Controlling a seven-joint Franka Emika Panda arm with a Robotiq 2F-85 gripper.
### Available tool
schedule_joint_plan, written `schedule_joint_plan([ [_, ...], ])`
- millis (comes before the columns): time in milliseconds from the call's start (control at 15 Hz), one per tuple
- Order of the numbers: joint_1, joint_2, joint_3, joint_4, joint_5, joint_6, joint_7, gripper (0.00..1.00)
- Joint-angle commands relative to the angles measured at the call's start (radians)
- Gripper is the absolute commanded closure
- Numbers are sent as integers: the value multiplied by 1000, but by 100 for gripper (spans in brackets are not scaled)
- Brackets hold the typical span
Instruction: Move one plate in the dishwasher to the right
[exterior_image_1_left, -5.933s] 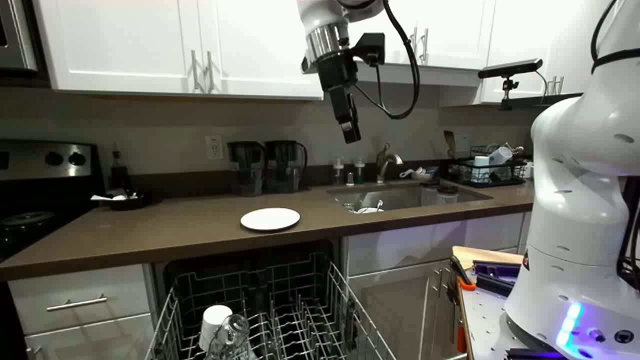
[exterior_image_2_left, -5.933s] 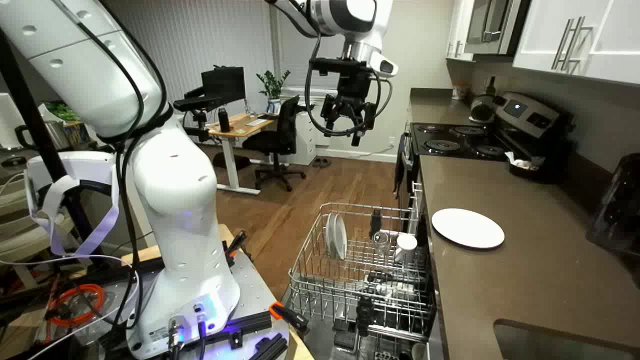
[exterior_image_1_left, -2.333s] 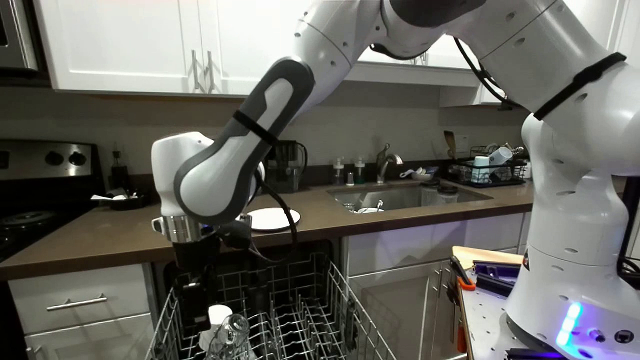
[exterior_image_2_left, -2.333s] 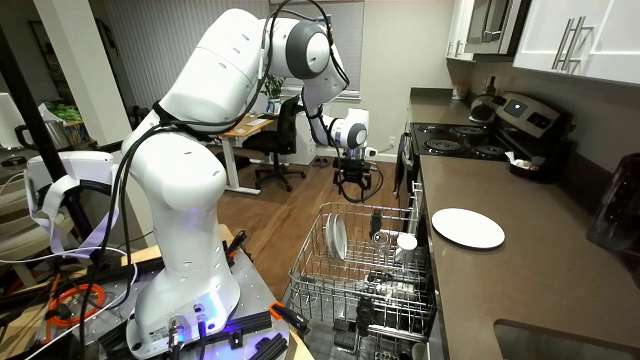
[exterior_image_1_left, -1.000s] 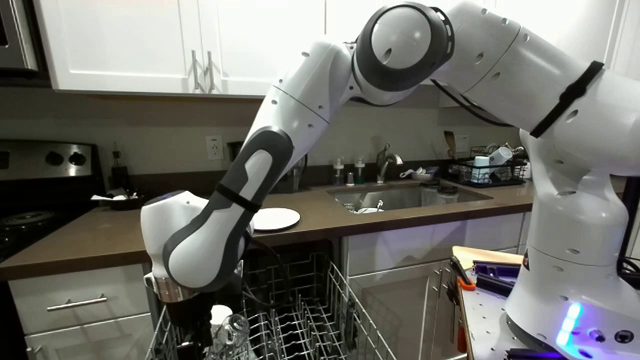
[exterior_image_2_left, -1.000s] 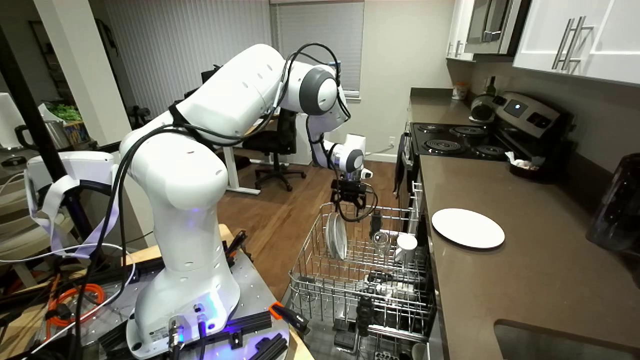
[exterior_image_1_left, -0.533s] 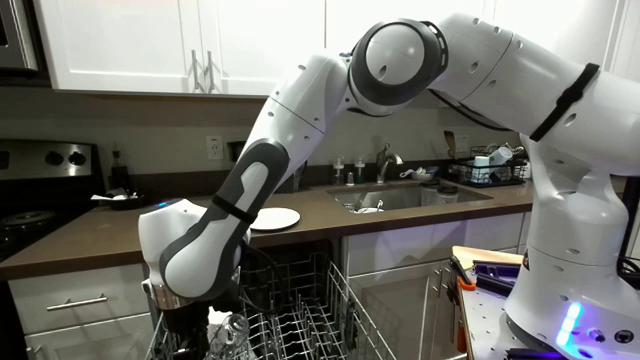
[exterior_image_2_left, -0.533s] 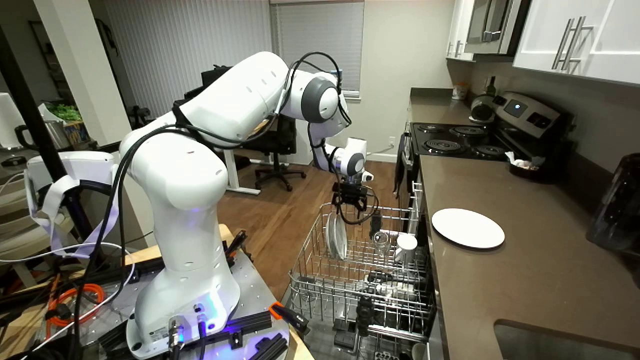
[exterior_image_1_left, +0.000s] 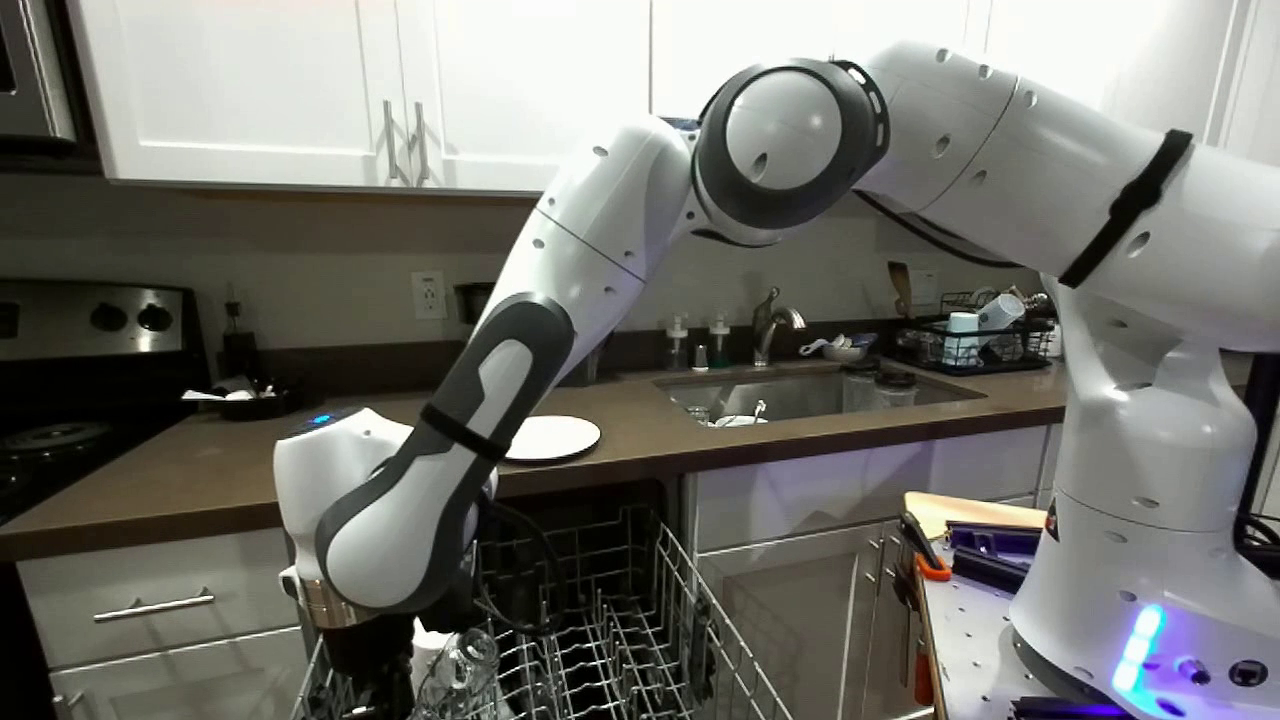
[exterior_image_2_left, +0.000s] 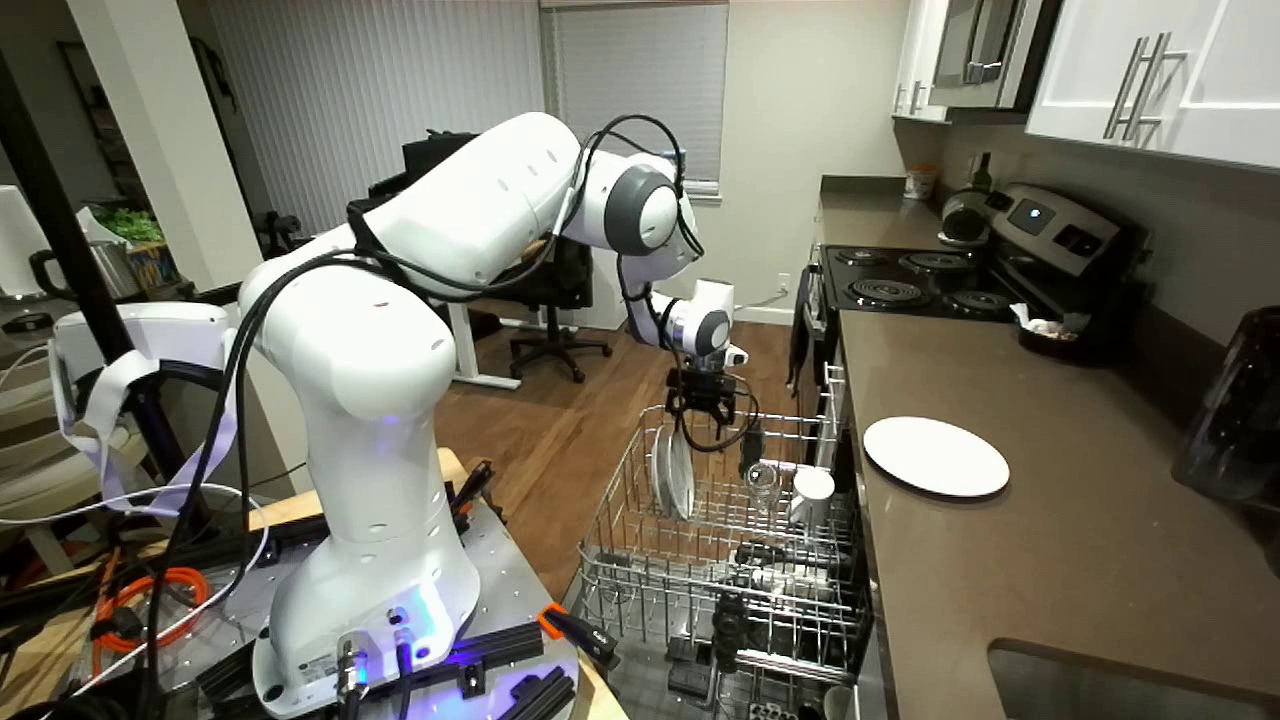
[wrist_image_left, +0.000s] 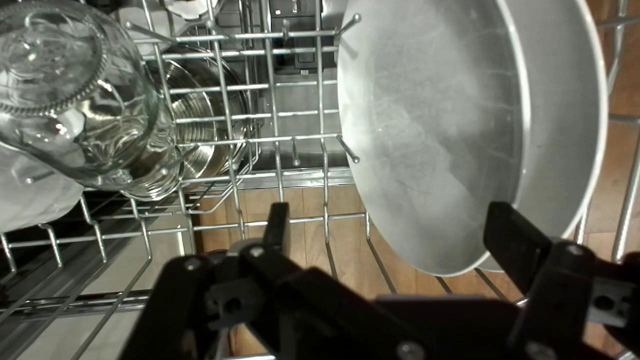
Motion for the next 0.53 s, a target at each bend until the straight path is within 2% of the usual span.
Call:
schedule_joint_plan([
  [0,4,5,1,21,-15,-16,-11,0],
  [467,10,-44,5,-10,-14,-53,-1,0],
])
